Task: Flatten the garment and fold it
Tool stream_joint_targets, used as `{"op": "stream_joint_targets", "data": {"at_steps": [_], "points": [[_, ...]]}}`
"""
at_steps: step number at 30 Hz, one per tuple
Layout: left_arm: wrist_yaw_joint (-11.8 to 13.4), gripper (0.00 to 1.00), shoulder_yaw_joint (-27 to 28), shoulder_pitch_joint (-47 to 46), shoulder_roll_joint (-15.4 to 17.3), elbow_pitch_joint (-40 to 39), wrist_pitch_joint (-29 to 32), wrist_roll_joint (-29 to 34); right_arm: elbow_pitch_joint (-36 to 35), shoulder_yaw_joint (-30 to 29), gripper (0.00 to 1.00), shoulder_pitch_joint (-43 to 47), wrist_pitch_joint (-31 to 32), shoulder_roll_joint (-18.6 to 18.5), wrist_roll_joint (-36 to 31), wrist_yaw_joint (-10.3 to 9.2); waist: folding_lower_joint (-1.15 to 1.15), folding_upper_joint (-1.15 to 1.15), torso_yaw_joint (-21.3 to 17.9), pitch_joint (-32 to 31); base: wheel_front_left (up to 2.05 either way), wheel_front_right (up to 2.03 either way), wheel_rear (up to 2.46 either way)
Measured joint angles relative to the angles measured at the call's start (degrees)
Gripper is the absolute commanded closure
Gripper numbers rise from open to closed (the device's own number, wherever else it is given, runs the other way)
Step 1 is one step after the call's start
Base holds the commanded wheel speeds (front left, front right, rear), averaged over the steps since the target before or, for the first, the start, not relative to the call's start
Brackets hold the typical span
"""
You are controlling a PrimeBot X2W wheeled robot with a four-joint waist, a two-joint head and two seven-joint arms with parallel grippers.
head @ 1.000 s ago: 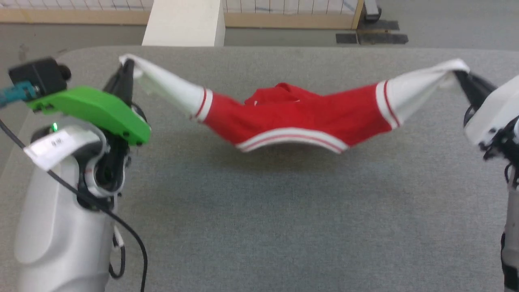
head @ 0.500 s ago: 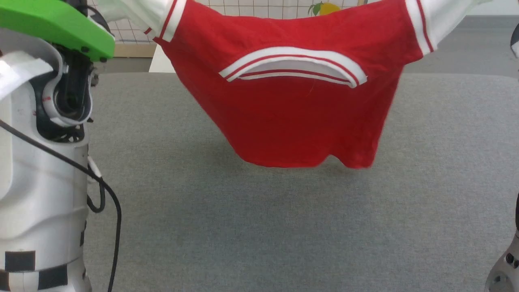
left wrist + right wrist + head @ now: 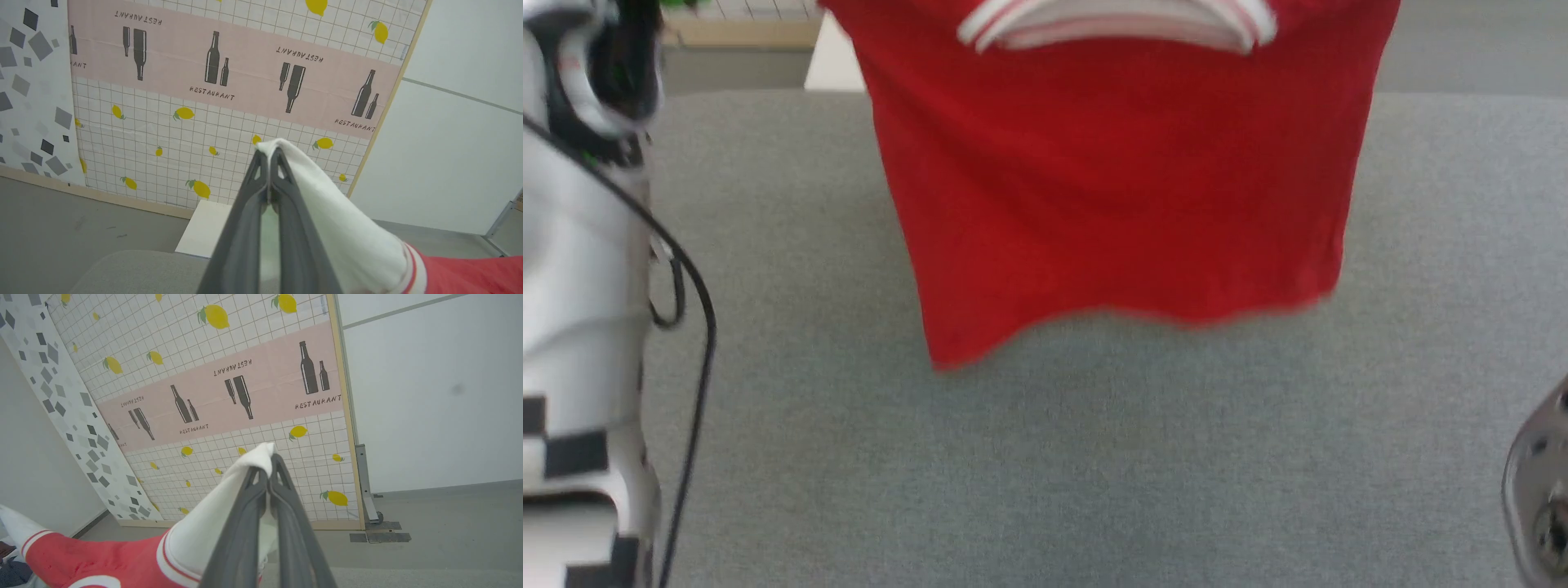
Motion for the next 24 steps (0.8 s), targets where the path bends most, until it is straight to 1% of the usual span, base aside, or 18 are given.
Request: {"op": "stream_joint_targets", "data": {"at_steps": [5,9,12,14,17,24], "points": [[0.24,1.00,-2.12,-10.16,0.88,4.07,-0.07,3.76,4.36,1.92,1.00,-11.11,-1.80,-1.37,-5.30,-0.01,0.00,0.00,-0.16,5.14,0.00,0.00,0.00],[0.70,1.00,-2.43,-18.84,0.64,7.25,-2.26,5.73,8.62,2.31,1.00,-20.43,-4.86,-2.15,-8.92,-0.01,0.00,0.00,-0.25,10.27,0.00,0.00,0.00],[0.78,1.00,-2.57,-23.14,0.49,9.45,-4.63,6.64,12.21,1.65,1.00,-25.72,-7.48,-2.19,-11.21,-0.01,0.01,0.00,-0.30,14.12,0.00,0.00,0.00],[1.44,1.00,-2.85,-24.35,0.25,9.68,-5.69,7.15,14.38,1.18,1.00,-28.36,-9.01,-2.20,-12.14,-0.01,0.01,0.00,-0.29,16.54,0.00,0.00,0.00],[1.75,1.00,-3.10,-25.53,-0.10,10.79,-7.15,7.46,17.46,0.40,1.00,-31.49,-11.47,-2.25,-13.32,-0.01,0.01,0.00,-0.23,20.37,0.00,0.00,0.00],[1.45,1.00,-3.12,-25.97,-0.59,13.99,-10.21,7.62,22.03,-0.22,1.00,-32.99,-14.33,-2.21,-13.84,-0.01,0.02,0.00,0.01,27.30,0.00,0.00,0.00]]}}
